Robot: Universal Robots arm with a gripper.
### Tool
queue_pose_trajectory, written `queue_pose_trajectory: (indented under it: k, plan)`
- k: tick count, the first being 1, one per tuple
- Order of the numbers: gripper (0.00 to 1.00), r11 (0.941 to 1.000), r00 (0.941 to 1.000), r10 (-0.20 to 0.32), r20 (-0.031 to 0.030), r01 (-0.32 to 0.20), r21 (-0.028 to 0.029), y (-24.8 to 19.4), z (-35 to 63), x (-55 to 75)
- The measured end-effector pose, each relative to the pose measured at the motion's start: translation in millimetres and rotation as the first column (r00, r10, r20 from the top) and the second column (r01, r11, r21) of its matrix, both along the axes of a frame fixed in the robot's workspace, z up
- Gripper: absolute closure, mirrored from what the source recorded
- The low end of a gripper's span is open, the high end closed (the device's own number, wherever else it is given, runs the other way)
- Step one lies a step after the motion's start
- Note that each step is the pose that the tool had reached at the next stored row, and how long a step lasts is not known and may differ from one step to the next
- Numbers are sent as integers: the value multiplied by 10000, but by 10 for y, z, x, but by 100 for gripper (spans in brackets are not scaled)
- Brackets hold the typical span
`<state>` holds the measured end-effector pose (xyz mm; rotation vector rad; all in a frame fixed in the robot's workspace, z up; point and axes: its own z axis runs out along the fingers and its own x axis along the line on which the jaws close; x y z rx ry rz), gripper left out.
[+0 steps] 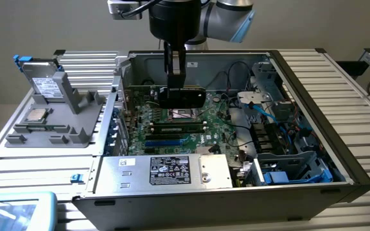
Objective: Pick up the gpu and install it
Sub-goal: 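Insert the gpu into the slot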
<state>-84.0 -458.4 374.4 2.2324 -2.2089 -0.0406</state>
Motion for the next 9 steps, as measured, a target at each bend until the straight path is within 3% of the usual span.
queue_pose_trajectory:
  k: [9]
  plan:
    - [73,10000,10000,26,0,-26,0,0,-164,0]
